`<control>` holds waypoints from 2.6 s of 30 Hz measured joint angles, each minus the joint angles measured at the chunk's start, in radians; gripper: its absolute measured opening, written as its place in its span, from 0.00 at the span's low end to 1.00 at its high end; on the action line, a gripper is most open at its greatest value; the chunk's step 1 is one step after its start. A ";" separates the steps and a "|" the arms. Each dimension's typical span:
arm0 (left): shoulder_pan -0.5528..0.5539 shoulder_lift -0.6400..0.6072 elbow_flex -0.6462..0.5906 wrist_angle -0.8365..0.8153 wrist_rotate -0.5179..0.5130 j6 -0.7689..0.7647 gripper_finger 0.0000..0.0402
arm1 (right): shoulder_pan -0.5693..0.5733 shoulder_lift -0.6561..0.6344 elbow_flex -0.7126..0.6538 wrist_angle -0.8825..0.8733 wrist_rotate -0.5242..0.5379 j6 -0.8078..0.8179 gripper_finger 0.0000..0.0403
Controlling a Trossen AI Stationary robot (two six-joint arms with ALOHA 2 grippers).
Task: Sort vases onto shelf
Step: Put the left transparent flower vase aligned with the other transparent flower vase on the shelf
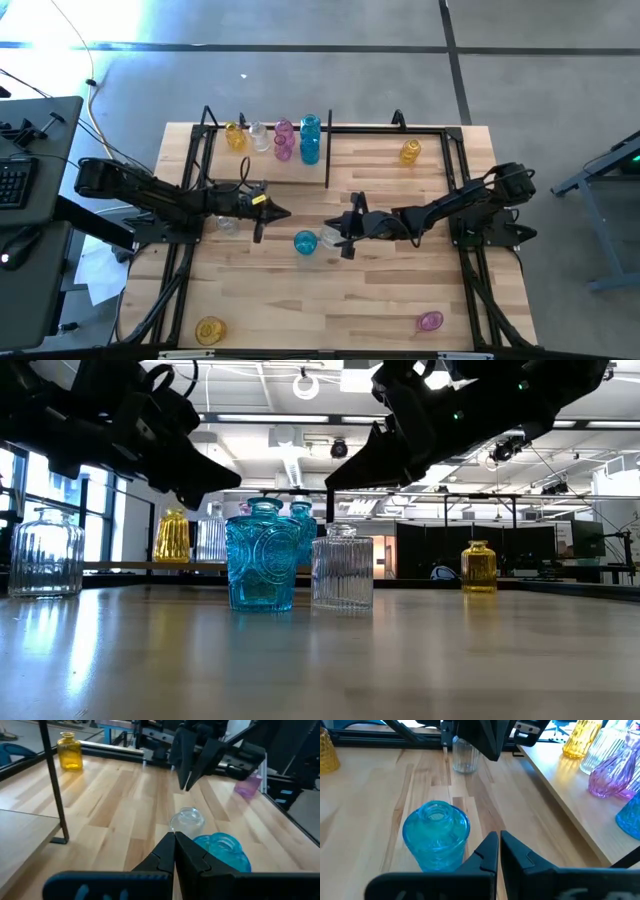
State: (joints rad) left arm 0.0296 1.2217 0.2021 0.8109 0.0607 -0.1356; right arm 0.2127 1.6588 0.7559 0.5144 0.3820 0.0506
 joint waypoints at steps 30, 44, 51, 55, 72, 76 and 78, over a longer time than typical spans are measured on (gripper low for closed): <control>-0.053 -0.224 0.667 -1.772 -0.079 -0.181 0.05 | -0.318 -0.056 0.015 -0.008 -0.317 -0.183 0.00; -0.171 -0.222 0.692 -2.069 -0.002 -0.488 0.38 | -0.329 -0.056 0.015 -0.047 -0.387 -0.216 0.00; -0.129 -0.200 0.692 -2.150 -0.107 -0.529 0.57 | -0.331 -0.056 0.015 -0.040 -0.387 -0.216 0.00; -0.089 -0.197 0.665 -2.121 -0.101 -0.495 0.61 | -0.331 -0.056 0.015 -0.037 -0.394 -0.216 0.00; -0.029 -0.196 0.563 -2.077 -0.087 -0.451 0.61 | -0.331 -0.056 0.015 -0.040 -0.394 -0.216 0.00; -0.029 -0.190 0.563 -2.080 -0.071 -0.446 0.58 | -0.331 -0.056 0.015 -0.040 -0.394 -0.216 0.00; -0.029 -0.185 0.563 -2.081 -0.070 -0.443 0.56 | -0.331 -0.056 0.015 -0.040 -0.394 -0.216 0.00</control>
State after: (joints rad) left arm 0.0008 1.0364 0.7654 -1.2701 -0.0090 -0.5790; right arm -0.1181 1.6032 0.7708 0.4744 -0.0124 -0.1655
